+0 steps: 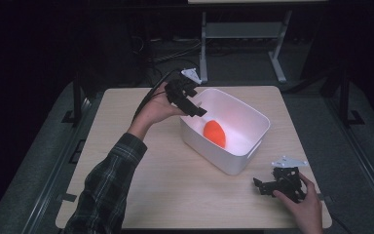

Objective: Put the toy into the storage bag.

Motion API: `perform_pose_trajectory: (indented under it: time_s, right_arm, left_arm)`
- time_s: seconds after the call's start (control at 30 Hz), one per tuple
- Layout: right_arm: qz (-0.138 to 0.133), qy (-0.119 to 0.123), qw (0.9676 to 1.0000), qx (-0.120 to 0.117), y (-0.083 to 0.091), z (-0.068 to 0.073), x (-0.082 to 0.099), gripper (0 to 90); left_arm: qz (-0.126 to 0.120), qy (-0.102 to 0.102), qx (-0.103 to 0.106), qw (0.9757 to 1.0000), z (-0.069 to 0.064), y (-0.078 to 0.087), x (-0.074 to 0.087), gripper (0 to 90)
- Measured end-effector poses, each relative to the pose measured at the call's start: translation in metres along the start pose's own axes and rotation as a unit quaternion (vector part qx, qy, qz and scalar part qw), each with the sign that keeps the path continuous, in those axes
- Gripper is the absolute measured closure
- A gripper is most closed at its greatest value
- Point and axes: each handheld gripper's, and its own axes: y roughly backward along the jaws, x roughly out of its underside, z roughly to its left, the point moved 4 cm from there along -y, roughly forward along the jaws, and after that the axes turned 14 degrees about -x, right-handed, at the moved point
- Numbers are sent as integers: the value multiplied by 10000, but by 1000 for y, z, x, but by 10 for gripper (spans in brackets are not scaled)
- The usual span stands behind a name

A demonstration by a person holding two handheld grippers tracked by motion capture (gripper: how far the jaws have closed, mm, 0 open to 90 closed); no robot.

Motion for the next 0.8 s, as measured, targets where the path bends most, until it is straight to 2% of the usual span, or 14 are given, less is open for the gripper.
perform_pose_trajectory:
  time_s: [0.27,0.4,0.8]
  right_arm:
    - [3,13,10000,6,0,0,0,0]
    - [5,9,10000,5,0,0,0,0]
    - [4,12,10000,9,0,0,0,0]
  left_arm:
    - [0,99,-106,9999,-1,18,17,146]
    - [-44,214,-182,9996,-3,25,26,146]
    - [17,380,-378,9986,-12,43,66,146]
